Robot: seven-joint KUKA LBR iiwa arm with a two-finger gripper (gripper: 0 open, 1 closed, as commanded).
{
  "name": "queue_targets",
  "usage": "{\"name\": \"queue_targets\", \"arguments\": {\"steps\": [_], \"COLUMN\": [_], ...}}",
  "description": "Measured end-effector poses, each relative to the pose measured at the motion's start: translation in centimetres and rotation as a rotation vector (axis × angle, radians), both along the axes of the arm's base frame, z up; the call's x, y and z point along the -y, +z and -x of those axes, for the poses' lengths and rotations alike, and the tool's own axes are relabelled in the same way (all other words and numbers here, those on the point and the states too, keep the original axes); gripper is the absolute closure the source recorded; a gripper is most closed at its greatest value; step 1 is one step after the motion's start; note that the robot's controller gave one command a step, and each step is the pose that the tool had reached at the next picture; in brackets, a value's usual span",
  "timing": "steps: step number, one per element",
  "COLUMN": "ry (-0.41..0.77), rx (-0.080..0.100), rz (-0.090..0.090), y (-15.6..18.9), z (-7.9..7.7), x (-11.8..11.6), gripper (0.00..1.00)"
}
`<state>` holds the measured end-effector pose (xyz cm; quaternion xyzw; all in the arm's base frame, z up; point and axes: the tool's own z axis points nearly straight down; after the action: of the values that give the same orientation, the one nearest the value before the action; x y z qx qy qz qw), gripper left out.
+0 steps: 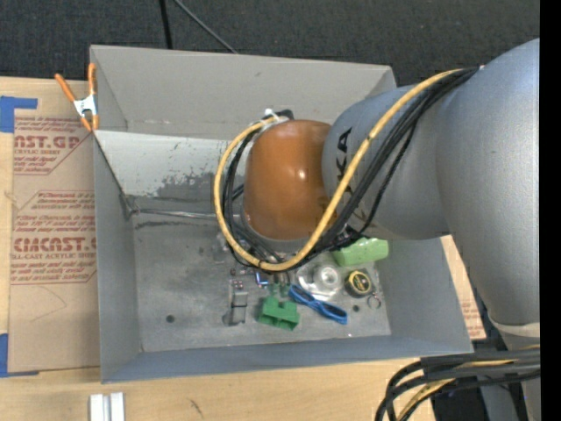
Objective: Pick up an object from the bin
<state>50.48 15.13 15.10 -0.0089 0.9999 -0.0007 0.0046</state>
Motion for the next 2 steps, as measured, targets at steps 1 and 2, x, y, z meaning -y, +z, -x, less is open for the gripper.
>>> {"name": "queue_targets", "arguments": {"steps": [1, 2], "ry": [0.075, 0.081], "rx": [-0.014, -0.010], "rz": [0.002, -0.002], "y": [-7.60, -7.24], "z": [-1.07, -1.17], "x": [10.34, 9.80], "gripper": [0.00, 1.00]}}
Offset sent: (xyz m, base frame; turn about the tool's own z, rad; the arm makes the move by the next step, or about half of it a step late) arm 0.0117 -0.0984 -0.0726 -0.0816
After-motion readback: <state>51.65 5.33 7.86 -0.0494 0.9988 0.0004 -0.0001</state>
